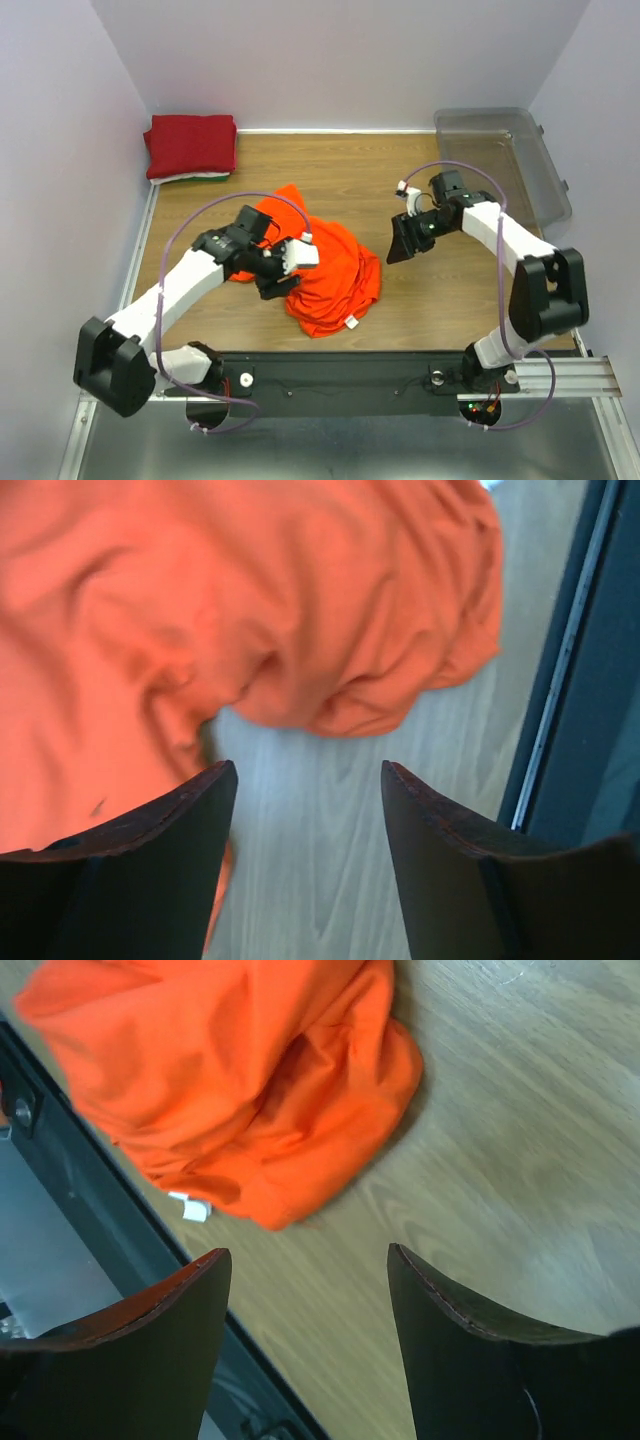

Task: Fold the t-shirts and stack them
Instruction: Move the tshirt to the center of the board

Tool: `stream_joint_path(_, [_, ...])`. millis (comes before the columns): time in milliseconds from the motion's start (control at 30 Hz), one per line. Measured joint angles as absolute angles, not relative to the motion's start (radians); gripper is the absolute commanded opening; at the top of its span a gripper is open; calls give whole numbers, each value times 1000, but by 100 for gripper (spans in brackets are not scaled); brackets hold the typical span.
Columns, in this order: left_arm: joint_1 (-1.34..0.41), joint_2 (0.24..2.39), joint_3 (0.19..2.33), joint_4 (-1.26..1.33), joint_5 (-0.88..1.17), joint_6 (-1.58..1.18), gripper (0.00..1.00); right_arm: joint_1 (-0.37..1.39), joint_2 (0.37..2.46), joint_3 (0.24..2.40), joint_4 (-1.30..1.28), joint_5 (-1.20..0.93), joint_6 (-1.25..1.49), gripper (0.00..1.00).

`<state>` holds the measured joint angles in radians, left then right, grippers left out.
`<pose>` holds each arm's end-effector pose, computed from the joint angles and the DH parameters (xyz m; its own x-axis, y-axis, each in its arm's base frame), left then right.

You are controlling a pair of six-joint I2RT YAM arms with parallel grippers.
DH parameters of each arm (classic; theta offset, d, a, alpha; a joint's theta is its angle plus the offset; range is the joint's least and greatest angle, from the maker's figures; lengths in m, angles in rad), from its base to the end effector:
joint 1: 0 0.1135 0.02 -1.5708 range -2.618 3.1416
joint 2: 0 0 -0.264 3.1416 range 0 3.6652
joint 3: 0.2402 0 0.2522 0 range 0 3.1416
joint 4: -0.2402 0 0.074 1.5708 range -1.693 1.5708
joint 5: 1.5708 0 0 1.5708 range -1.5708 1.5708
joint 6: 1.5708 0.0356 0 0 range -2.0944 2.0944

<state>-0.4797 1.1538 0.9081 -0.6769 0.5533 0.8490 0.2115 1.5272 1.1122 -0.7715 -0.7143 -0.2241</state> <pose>0.1938 -0.1219 0.2704 0.0387 0.6997 -0.7134 0.9762 0.1258 0.1764 0.2832 0.0847 0.2399 -0.7951 -0.3424 -0.5005 -0.5902 0.6267 0.5088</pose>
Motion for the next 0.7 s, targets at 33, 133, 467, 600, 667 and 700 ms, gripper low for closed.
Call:
stream_joint_path(33, [-515,1171,898,-672,542,849,63,215,1561,1112,-763,-723,-224,67])
stream_joint_path(133, [-600,1243,874,-601,486,834,44,225,1674,1111,-730,-737,-212,63])
stream_joint_path(467, [-575,1584,911,-390,377,807,18,243,1874,1110,-567,-732,-115,19])
stream_joint_path(600, [-452,1706,1068,-386,374,823,36,244,1890,1122,-525,-712,-71,13])
stream_joint_path(667, [-382,1779,1173,-393,375,835,57,244,1890,1130,-505,-695,-59,24])
stream_joint_path(700, [-360,1793,1202,-394,375,838,60,244,1890,1135,-501,-687,-57,28])
